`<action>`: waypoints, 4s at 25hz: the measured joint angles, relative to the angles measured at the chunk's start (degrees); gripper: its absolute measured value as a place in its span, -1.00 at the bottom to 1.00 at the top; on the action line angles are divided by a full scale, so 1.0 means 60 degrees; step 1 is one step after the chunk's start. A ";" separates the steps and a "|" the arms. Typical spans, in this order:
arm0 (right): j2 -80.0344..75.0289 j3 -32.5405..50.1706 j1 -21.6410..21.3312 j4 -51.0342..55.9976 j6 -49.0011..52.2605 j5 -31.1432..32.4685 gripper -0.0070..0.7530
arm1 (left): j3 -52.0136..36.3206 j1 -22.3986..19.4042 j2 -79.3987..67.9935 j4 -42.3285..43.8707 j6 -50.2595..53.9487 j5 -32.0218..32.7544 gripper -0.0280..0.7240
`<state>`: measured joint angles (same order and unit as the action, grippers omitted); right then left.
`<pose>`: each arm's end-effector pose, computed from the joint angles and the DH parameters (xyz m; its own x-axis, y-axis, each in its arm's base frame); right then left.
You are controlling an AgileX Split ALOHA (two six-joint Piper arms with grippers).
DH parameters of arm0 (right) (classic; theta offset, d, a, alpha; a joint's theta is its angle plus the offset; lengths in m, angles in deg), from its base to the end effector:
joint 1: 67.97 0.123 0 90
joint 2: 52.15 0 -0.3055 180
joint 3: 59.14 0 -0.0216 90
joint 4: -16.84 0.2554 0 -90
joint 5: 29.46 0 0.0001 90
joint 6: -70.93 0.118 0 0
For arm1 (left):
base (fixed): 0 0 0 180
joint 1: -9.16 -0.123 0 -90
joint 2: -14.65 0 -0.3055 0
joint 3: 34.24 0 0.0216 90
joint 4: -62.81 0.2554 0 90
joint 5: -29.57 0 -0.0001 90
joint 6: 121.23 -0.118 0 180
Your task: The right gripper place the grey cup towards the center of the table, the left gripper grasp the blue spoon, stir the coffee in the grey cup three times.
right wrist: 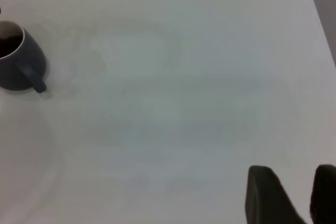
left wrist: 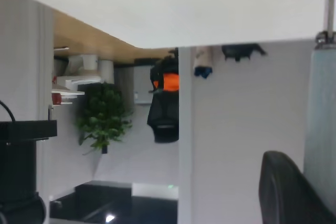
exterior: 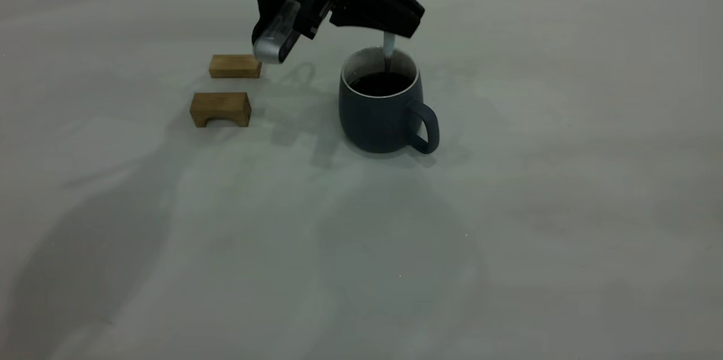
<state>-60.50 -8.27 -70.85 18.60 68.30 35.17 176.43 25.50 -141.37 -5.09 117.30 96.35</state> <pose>0.0042 0.0031 0.2509 -0.5568 -0.0048 -0.8307 0.0090 0.9999 -0.0117 0.4652 -0.2411 0.0569 -0.1237 -0.4969 0.8590 -0.9847 0.1687 -0.0442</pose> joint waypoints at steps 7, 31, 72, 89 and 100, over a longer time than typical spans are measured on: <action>0.0000 0.0000 0.0000 0.0000 0.0000 0.0000 -0.34 | 0.0000 -0.0098 0.0000 0.0350 0.1016 0.0021 -0.64; 0.0000 0.0000 0.0000 0.0000 0.0000 0.0000 -0.34 | 0.0654 -0.0518 0.0011 0.2130 -0.0972 0.0021 0.42; 0.0000 0.0000 0.0000 0.0000 0.0000 0.0000 -0.34 | -1.1798 -0.0595 1.4963 1.2725 -0.8692 -0.0632 0.46; 0.0000 0.0000 0.0000 0.0000 0.0000 0.0000 -0.34 | -1.3370 -0.2707 2.4327 1.1743 -0.9291 -0.0460 0.46; 0.0000 0.0000 0.0000 0.0000 0.0000 0.0000 -0.34 | -1.3426 -0.2707 2.4971 1.0826 -1.0377 -0.0352 0.46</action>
<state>-60.50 -8.27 -70.85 18.60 68.30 35.17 95.88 9.25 8.46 59.87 55.04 94.23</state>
